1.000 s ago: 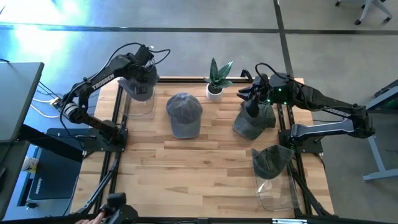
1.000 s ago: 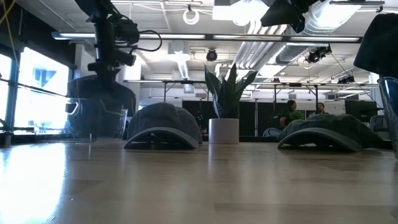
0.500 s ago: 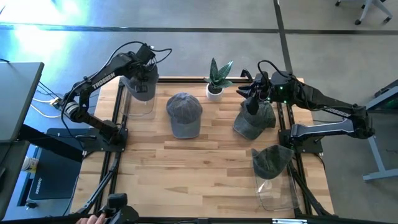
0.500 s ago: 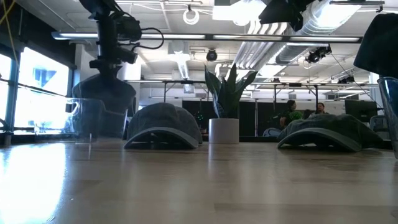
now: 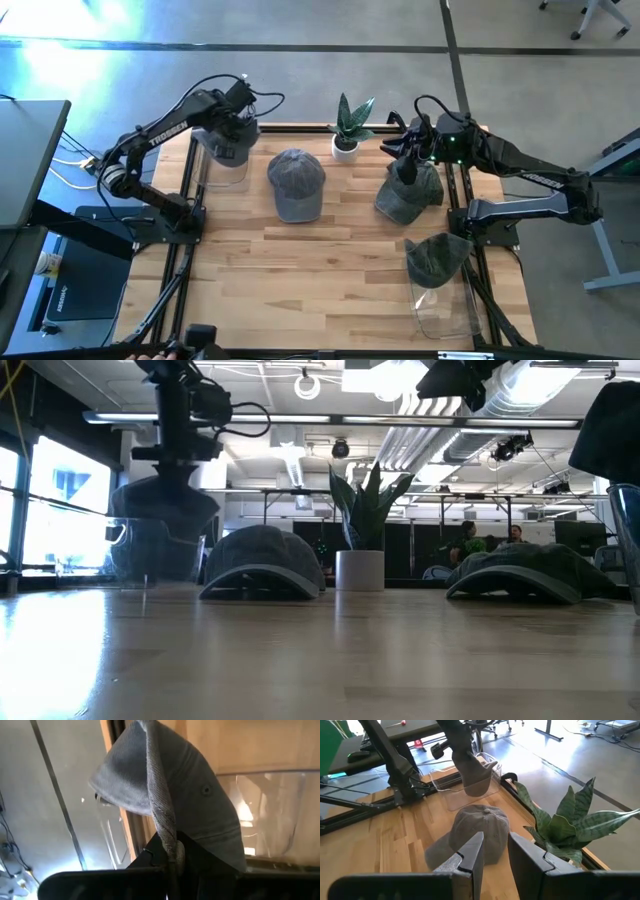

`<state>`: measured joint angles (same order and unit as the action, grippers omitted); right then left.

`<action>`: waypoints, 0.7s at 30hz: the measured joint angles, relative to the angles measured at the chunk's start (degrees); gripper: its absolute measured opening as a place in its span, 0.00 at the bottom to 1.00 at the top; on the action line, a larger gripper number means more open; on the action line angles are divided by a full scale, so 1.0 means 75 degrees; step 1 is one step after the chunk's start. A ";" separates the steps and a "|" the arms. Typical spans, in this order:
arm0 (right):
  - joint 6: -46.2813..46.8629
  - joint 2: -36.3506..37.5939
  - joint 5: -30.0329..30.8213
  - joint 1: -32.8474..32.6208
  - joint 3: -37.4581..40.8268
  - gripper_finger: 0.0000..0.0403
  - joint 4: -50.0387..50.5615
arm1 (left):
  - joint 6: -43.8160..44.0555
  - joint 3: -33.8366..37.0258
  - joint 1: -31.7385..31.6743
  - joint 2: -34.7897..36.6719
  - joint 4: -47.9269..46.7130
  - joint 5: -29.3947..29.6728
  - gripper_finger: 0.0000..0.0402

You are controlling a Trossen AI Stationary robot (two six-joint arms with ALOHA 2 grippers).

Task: Pick & Place hat
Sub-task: Put the bottom gray cap into the top transparent bin

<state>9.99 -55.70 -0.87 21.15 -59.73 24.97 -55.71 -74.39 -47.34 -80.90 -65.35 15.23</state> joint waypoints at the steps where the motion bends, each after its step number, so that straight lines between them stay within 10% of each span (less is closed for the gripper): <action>1: -0.0020 0.0000 -0.0019 0.0000 -0.0002 0.21 0.0000 | -0.0001 0.0000 0.0046 0.0000 0.0001 0.0010 0.01; 21: -0.0029 0.0000 -0.0983 -0.0006 -0.0002 0.21 0.0004 | -0.2419 -0.0431 -0.0394 -0.0145 0.0907 0.0139 0.04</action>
<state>9.77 -55.70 -8.24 21.10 -59.75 25.00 -73.85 -77.62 -50.29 -81.99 -58.54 16.27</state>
